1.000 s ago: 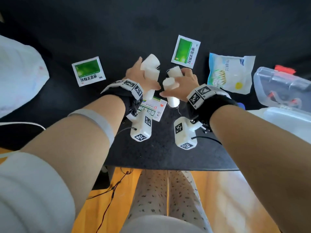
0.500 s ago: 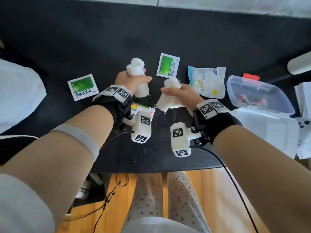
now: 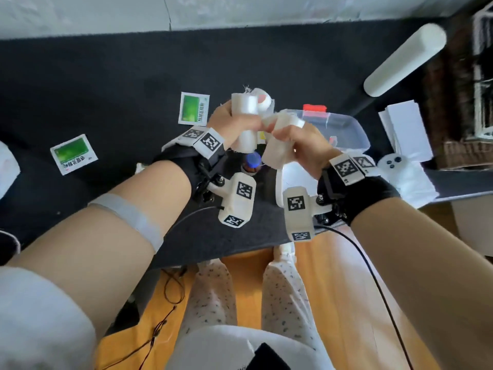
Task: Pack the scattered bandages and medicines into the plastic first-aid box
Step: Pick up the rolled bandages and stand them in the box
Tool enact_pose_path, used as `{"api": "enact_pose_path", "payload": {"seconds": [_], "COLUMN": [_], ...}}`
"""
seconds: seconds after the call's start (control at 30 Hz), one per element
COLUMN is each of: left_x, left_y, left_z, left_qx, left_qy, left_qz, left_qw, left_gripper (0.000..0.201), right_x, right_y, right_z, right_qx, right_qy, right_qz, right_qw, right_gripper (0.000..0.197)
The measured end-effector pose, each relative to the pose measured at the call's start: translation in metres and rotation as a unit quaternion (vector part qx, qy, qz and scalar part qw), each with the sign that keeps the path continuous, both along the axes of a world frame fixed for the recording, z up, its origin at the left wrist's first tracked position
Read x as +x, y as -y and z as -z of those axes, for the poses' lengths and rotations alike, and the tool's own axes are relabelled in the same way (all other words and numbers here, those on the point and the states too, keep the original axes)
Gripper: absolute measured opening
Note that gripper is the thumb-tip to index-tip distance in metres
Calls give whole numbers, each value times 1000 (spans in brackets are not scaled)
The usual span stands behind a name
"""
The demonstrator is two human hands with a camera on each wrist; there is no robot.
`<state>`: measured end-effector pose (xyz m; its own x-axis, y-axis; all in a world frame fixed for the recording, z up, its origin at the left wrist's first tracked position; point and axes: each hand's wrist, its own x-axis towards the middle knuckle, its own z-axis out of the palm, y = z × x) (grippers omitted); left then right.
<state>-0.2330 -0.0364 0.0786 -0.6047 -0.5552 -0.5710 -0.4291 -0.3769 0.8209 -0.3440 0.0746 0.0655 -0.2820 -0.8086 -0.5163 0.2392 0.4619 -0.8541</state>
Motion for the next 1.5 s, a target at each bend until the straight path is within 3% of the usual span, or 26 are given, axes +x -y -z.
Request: {"api": "enact_pose_path", "payload": {"seconds": [0.17,0.33,0.47,0.73,0.83,1.03,1.13,1.17,1.27,1.4,1.5], "left_x": [-59,-82,-81,-79,-77,-63,-56,-54,-52,-50,-50], "left_y": [-63,-105,-114,-127,-128,-120,-119,-118,-114,-111,-109], "left_z": [9,28,43,46,45,42,50,53,54,54,56], "left_qx": [-7,-1,-3,35,36,18,31,35,51,56,56], "left_qy": [6,132,136,102,88,71,63,58,53,34,36], "left_qz": [34,-22,-83,-93,-100,-152,-168,-173,-177,-150,-141], "left_qw": [999,991,987,990,990,986,983,983,981,987,988], "left_gripper": [83,34,31,30,37,50,69,73,64,49,48], "right_x": [-59,-94,-106,-112,-107,-80,-62,-56,-46,-42,-40], "right_y": [-72,-114,-132,-126,-122,-104,-98,-97,-98,-99,-98], "right_z": [10,26,40,49,57,72,86,84,90,97,98], "right_qx": [17,68,75,65,92,127,140,139,135,110,106], "right_qy": [16,34,0,-51,-63,-102,-137,-134,-152,-179,-170], "right_qz": [53,96,98,90,88,54,63,63,43,18,17], "right_qw": [998,992,992,993,990,985,979,979,978,978,980], "right_gripper": [14,6,11,16,38,40,68,67,53,60,60]}}
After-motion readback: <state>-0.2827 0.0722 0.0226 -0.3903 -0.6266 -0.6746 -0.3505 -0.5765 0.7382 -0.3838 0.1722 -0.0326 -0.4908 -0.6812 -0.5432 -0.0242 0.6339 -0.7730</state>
